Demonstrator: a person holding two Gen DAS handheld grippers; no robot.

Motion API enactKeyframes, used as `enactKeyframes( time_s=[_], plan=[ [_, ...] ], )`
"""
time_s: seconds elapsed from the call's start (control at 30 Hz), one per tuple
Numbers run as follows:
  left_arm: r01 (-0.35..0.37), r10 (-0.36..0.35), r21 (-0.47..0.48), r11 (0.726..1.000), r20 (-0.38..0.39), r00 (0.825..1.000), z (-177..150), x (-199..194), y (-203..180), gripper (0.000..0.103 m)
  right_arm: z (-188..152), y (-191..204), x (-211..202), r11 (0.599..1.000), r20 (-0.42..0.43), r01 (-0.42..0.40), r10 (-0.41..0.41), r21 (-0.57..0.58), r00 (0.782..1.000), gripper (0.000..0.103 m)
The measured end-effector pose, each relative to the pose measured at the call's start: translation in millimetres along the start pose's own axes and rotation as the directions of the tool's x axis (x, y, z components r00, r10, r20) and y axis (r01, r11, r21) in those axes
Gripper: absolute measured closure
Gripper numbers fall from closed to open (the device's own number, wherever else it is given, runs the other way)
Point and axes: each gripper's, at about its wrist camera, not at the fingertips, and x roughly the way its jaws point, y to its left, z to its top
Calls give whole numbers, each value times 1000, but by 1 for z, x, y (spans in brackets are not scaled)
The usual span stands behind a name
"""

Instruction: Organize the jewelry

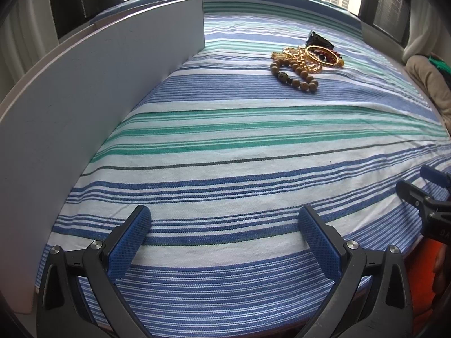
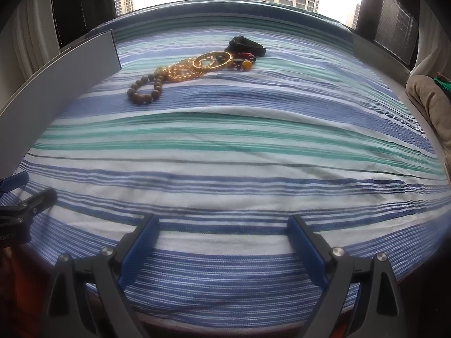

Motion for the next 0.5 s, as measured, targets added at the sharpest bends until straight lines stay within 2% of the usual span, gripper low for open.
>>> enactKeyframes(
  time_s=[0.13, 0.23, 0.37, 0.5],
  plan=[
    [5, -5, 0, 1000, -10, 1000, 3, 2, 0, 0, 1, 0, 0, 1000, -7, -1, 1, 0, 1000, 10],
    [11, -11, -45, 999, -13, 1000, 5, 0, 4, 0, 2, 0, 0, 1000, -7, -4, 4, -1, 1000, 9],
    [53, -50, -98, 994, 32, 998, 10, -15, 9, 1, 0, -1, -3, 1000, 4, -11, 11, -2, 1000, 9],
    [57, -53, -55, 997, 61, 997, 25, -31, 5, 1, -4, -8, -22, 1000, 96, -12, 10, 18, 995, 9]
  ],
)
